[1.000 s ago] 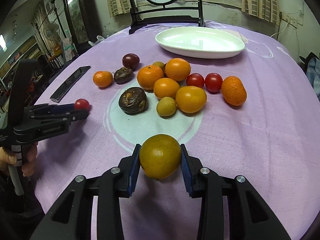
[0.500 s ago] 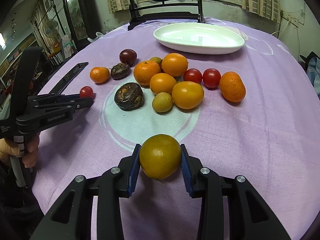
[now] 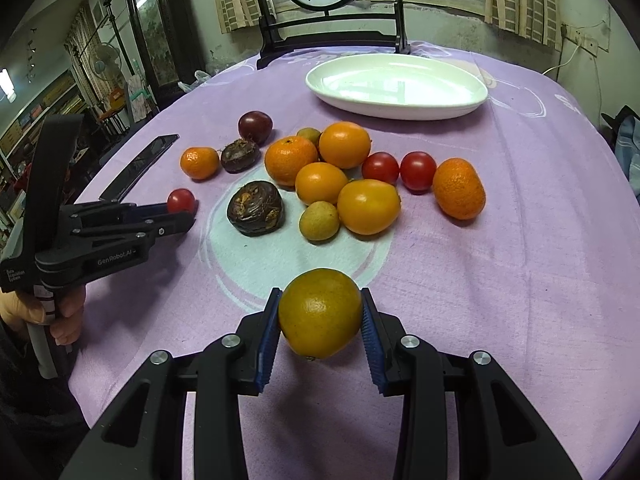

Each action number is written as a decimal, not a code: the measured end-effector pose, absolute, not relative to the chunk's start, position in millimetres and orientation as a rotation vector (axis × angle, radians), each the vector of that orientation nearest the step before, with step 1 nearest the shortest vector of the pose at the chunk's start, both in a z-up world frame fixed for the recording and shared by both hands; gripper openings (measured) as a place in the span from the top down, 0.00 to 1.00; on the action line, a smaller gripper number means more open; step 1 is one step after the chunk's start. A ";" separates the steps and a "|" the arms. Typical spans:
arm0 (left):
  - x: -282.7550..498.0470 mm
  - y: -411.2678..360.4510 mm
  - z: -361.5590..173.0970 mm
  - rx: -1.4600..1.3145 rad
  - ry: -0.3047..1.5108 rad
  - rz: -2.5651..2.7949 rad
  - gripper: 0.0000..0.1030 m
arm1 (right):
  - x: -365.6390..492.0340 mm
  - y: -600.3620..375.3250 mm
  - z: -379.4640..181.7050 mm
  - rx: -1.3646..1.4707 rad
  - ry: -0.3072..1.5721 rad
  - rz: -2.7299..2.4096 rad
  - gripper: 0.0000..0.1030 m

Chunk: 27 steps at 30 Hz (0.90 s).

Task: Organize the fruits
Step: 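Grasp the red cherry tomato with the left gripper while the right gripper holds the yellow fruit, then carry both fruits over the white plate and open both grippers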

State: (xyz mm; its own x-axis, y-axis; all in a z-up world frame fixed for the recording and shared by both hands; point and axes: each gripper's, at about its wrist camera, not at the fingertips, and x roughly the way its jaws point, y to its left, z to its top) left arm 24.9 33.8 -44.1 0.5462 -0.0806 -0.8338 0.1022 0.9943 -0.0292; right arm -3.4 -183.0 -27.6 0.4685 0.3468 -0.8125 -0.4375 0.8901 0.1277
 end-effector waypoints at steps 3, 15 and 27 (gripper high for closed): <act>28.0 31.2 -44.4 0.037 0.987 -0.095 0.52 | -3.9 -181.9 -28.5 -0.103 0.972 0.491 0.63; 36.5 42.4 -40.5 -0.012 0.989 -0.072 0.75 | -2.0 -183.3 -36.5 -0.108 0.993 0.485 0.63; 72.1 5.2 53.5 0.079 0.792 -0.185 0.75 | 48.7 -186.5 49.1 -0.180 0.703 0.453 0.63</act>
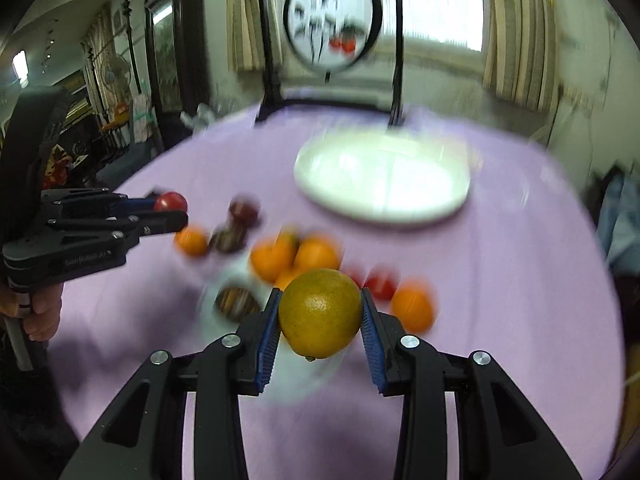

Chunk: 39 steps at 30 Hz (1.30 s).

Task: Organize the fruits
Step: 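Carry both fruits over the white plate and open both grippers, then move both open grippers back toward the fruit pile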

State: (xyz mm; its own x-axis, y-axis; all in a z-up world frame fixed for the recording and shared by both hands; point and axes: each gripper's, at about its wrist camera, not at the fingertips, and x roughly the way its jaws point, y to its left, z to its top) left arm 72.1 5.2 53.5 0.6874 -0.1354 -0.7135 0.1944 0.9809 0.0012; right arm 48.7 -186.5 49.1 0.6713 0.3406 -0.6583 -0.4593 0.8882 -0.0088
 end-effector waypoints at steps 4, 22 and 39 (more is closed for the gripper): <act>138.8 -10.9 56.8 0.039 0.807 -0.177 0.75 | 104.5 -185.6 53.5 -0.154 0.648 0.420 0.63; 253.2 -30.2 6.8 0.026 0.955 -0.088 0.31 | 200.7 -189.9 8.4 -0.105 0.825 0.378 0.48; 48.5 38.6 7.4 -0.053 0.849 -0.020 0.09 | 35.0 -214.6 -5.7 -0.160 0.838 0.401 0.30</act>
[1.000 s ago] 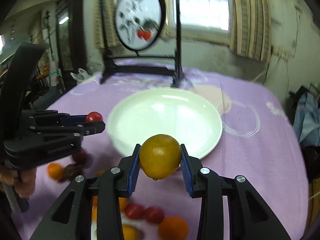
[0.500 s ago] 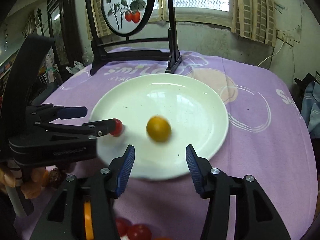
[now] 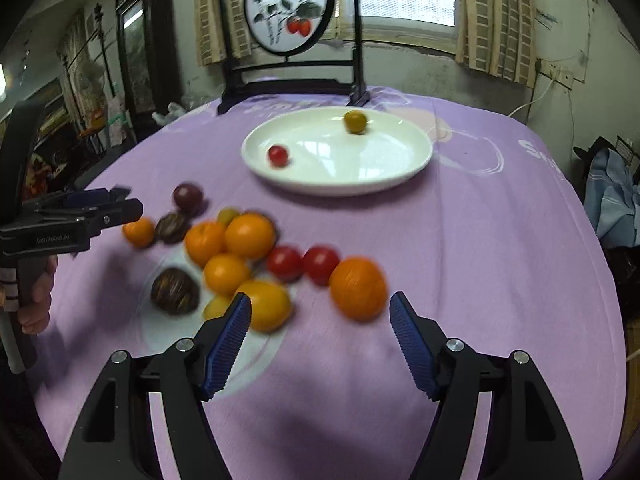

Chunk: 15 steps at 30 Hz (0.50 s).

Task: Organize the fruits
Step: 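Move both open grippers back toward the fruit pile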

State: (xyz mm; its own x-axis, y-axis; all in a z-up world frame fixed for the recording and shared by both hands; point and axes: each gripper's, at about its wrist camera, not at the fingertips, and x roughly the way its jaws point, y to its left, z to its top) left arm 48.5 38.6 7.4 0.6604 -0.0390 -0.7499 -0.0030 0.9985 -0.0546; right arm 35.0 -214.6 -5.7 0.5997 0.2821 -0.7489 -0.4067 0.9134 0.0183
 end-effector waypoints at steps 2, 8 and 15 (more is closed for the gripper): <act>33.0 41.5 -1.3 -0.071 0.868 -0.021 0.09 | 22.8 -208.7 -12.0 -0.161 0.851 0.408 0.30; 2.6 35.8 -19.5 -0.033 0.904 -0.045 0.09 | 2.3 -196.0 -29.6 -0.179 0.924 0.405 0.30; -0.4 29.8 -21.6 -0.016 0.907 -0.075 0.09 | 12.0 -197.7 -31.2 -0.188 0.944 0.356 0.30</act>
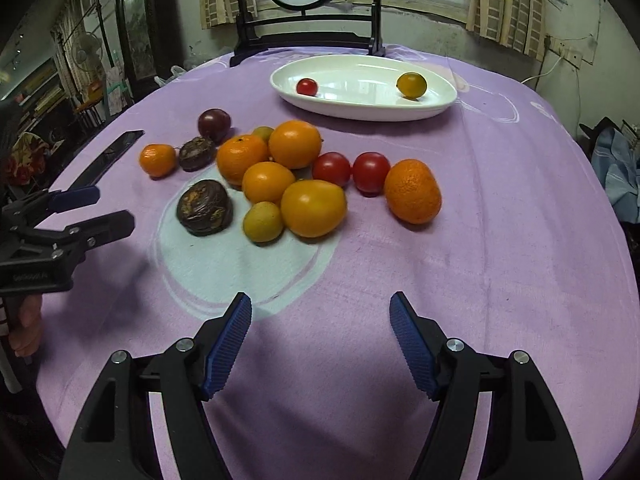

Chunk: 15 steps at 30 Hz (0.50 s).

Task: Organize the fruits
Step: 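Move both open grippers back toward the fruit pile, then grasp the large yellow tomato with the right gripper while the left grasps a mandarin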

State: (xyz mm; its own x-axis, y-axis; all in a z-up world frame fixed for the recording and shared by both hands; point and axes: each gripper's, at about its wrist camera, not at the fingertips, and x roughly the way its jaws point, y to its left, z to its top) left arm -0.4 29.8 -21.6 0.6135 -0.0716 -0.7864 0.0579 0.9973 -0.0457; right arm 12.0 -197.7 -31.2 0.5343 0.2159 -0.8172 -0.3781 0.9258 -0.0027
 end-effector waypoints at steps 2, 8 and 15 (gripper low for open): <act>2.0 31.7 -23.0 -0.023 0.911 -0.074 0.09 | 19.7 -197.1 -32.6 -0.189 0.950 0.349 0.32; 9.5 37.3 -29.9 -0.045 0.929 -0.067 0.09 | 45.3 -183.5 -38.9 -0.219 0.979 0.355 0.53; 15.7 41.0 -33.2 -0.044 0.941 -0.069 0.09 | 70.0 -162.8 -38.4 -0.238 0.961 0.376 0.60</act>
State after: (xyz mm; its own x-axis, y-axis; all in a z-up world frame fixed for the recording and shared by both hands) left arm 15.7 41.0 -33.2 0.5868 -0.0787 -0.8059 0.0401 0.9969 -0.0681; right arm 70.0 -162.8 -38.4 0.5152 0.2057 -0.8320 -0.4135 0.9100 -0.0310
